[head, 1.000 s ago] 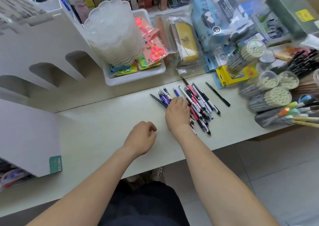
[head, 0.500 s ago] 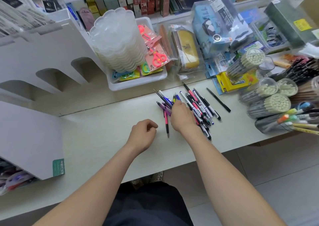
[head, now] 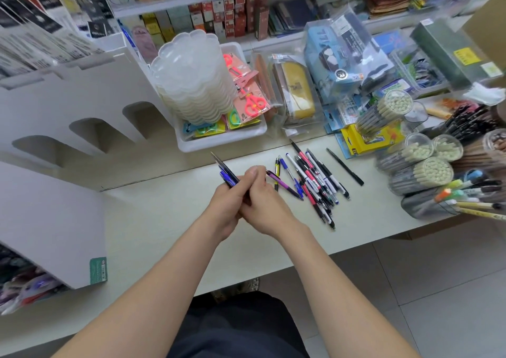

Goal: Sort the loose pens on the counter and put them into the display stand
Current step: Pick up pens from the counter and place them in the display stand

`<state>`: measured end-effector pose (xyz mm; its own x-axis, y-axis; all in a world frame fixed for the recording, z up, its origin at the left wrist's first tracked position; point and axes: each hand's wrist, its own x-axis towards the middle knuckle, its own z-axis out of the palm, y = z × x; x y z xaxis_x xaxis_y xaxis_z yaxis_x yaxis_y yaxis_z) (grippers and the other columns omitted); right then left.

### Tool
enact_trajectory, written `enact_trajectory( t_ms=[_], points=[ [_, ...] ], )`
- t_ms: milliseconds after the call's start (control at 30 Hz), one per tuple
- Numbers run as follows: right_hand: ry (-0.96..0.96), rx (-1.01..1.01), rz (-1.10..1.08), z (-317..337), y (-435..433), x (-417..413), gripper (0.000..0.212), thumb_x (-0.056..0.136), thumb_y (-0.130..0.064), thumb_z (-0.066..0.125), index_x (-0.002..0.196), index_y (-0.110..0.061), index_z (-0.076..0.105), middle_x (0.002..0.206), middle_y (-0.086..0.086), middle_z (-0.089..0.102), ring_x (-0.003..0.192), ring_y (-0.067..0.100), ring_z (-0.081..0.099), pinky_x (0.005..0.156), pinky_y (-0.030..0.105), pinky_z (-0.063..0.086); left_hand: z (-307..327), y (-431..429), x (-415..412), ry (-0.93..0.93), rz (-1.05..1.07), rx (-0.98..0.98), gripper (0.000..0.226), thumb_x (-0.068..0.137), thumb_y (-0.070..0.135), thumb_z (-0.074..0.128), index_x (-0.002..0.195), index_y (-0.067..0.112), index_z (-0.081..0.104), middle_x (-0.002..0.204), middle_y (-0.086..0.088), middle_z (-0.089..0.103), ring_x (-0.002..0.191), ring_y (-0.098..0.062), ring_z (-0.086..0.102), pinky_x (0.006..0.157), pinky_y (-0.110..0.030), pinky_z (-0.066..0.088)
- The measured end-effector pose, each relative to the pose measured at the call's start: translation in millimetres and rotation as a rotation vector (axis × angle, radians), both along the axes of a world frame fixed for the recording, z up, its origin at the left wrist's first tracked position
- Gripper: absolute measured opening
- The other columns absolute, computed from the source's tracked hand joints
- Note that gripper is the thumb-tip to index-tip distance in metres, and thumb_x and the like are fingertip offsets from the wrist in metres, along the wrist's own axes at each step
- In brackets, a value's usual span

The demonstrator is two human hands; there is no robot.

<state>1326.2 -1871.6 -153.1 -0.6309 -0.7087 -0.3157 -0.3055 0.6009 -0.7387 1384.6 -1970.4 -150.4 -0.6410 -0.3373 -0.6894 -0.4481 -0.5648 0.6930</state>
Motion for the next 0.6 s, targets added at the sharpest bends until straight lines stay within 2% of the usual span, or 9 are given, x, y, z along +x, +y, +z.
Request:
enact_trajectory(
  t_ms=[100, 167, 233, 300, 367, 433, 500, 600],
  points=[
    [-0.080, -0.035, -0.089, 11, -4, 10, 0.072, 0.089, -0.025, 0.067, 0.138, -0.032, 0.015, 0.085, -0.002, 0.070, 0.083, 0.025, 0.068, 0.072, 0.049, 0.059, -2, -3, 12, -0.010, 0.081, 0.036, 0.042, 0.106, 0.032, 0.065, 0.119, -0.007, 0.069, 0.108, -0.020, 0.076, 0.100, -0.031, 0.073, 0.089, -0.041, 0.053],
    [-0.136, -0.033, -0.064, 18, -6, 13, 0.085, 0.088, -0.021, 0.071, 0.145, -0.034, 0.008, 0.082, -0.004, 0.069, 0.077, 0.019, 0.069, 0.071, 0.044, 0.059, 3, -3, 20, -0.001, 0.068, 0.022, 0.033, 0.108, 0.028, 0.060, 0.109, -0.002, 0.074, 0.103, -0.017, 0.078, 0.096, -0.028, 0.074, 0.087, -0.039, 0.054],
    [-0.160, -0.028, -0.030, 23, -7, 15, 0.097, 0.086, -0.021, 0.074, 0.151, -0.036, 0.003, 0.088, -0.012, 0.069, 0.082, 0.015, 0.070, 0.075, 0.040, 0.059, 11, -3, 24, 0.004, 0.073, 0.011, 0.031, 0.111, 0.027, 0.055, 0.101, 0.005, 0.074, 0.098, -0.012, 0.079, 0.088, -0.023, 0.076, 0.079, -0.035, 0.056],
    [-0.202, -0.023, -0.008, 25, -6, 17, 0.105, 0.084, -0.022, 0.076, 0.155, -0.039, 0.000, 0.100, -0.023, 0.064, 0.093, 0.014, 0.070, 0.083, 0.038, 0.058, 16, -7, 26, 0.030, 0.110, 0.048, 0.032, 0.113, 0.027, 0.049, 0.109, 0.004, 0.071, 0.108, -0.009, 0.080, 0.096, -0.022, 0.078, 0.080, -0.037, 0.057],
    [-0.299, -0.022, 0.004, 26, -2, 15, 0.108, 0.082, -0.022, 0.076, 0.156, -0.046, 0.002, 0.113, -0.018, 0.064, 0.095, 0.014, 0.073, 0.087, 0.038, 0.060, 20, -13, 27, 0.065, 0.174, 0.119, 0.029, 0.114, 0.027, 0.047, 0.119, 0.002, 0.062, 0.119, -0.010, 0.079, 0.115, -0.028, 0.075, 0.090, -0.043, 0.059],
    [-0.356, -0.026, 0.016, 29, 1, 13, 0.108, 0.079, -0.021, 0.074, 0.157, -0.049, 0.006, 0.121, -0.005, 0.067, 0.088, 0.013, 0.074, 0.086, 0.036, 0.061, 24, -16, 27, 0.079, 0.243, 0.173, 0.025, 0.115, 0.026, 0.046, 0.119, 0.002, 0.055, 0.118, -0.015, 0.078, 0.119, -0.031, 0.073, 0.094, -0.048, 0.060],
    [-0.331, 0.000, 0.036, 35, 3, 10, 0.108, 0.078, -0.023, 0.075, 0.159, -0.049, 0.008, 0.119, -0.001, 0.067, 0.079, 0.012, 0.071, 0.080, 0.032, 0.058, 27, -17, 28, 0.095, 0.345, 0.223, 0.023, 0.115, 0.024, 0.046, 0.116, 0.002, 0.054, 0.115, -0.016, 0.078, 0.114, -0.032, 0.075, 0.089, -0.051, 0.060],
    [-0.349, 0.058, 0.062, 42, 8, 4, 0.094, 0.081, -0.034, 0.079, 0.156, -0.048, 0.023, 0.098, -0.005, 0.067, 0.063, 0.012, 0.061, 0.058, 0.025, 0.049, 23, -29, 33, 0.127, 0.534, 0.271, 0.023, 0.115, 0.024, 0.047, 0.115, 0.002, 0.052, 0.096, -0.009, 0.070, 0.095, -0.027, 0.080, 0.083, -0.050, 0.061]
  ],
)
